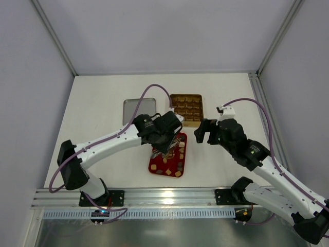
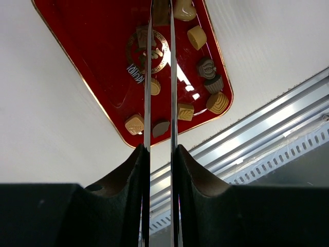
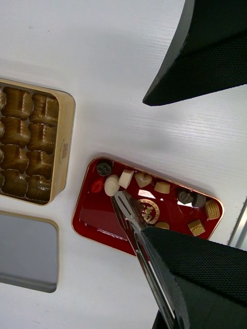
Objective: Pack the chocolate
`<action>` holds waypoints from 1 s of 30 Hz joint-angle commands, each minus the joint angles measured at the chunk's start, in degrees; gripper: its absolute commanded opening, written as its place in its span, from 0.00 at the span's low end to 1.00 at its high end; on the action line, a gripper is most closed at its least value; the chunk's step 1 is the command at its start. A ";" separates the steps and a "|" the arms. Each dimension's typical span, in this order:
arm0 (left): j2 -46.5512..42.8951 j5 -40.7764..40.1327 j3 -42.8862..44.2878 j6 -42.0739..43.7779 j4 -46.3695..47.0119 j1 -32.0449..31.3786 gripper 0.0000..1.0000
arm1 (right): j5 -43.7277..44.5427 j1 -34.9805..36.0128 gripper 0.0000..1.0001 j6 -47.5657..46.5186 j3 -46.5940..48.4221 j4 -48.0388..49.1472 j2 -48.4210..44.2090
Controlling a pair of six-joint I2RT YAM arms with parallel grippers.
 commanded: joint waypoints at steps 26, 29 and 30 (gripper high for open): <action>21.96 -2.09 35.68 9.02 7.99 17.03 0.17 | 0.11 -0.14 1.00 -2.24 5.43 -3.22 -1.02; 25.39 -2.00 38.14 10.51 9.12 17.73 0.18 | 0.11 0.04 1.00 -2.07 5.43 -3.31 -1.90; 26.62 -2.08 38.41 10.61 9.56 17.99 0.18 | 0.02 0.04 1.00 -1.98 5.34 -3.66 -2.16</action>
